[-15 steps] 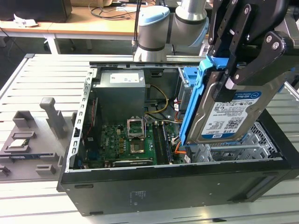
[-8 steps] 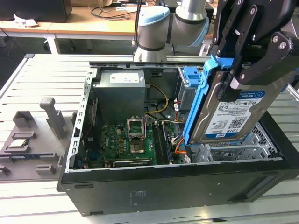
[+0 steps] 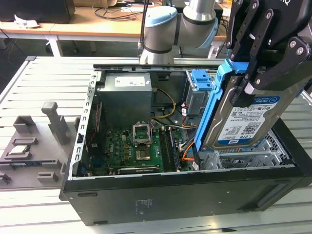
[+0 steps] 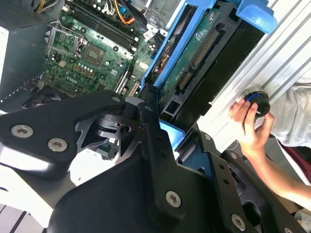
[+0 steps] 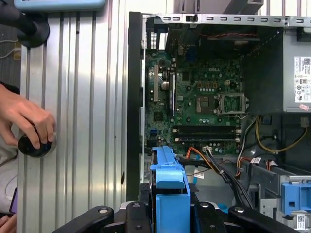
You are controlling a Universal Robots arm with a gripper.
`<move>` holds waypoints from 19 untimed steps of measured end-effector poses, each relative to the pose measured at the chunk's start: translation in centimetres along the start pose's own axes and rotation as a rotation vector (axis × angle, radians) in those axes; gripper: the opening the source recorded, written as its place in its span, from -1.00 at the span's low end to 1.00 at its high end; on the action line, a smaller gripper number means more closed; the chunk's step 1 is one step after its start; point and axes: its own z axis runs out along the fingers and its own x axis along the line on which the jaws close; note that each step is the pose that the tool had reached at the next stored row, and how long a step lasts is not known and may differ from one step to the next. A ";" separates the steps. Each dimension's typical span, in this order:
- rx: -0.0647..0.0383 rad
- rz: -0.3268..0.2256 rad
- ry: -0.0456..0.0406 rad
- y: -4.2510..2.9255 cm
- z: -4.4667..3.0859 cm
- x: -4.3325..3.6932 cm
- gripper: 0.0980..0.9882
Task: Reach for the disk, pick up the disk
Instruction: 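Pick up the disk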
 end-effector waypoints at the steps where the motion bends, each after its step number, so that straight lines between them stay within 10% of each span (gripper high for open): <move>1: 0.000 0.000 0.0001 -0.04 0.03 -0.01 -0.39; 19: 0.000 -0.001 0.0008 -0.69 1.29 -0.06 -0.39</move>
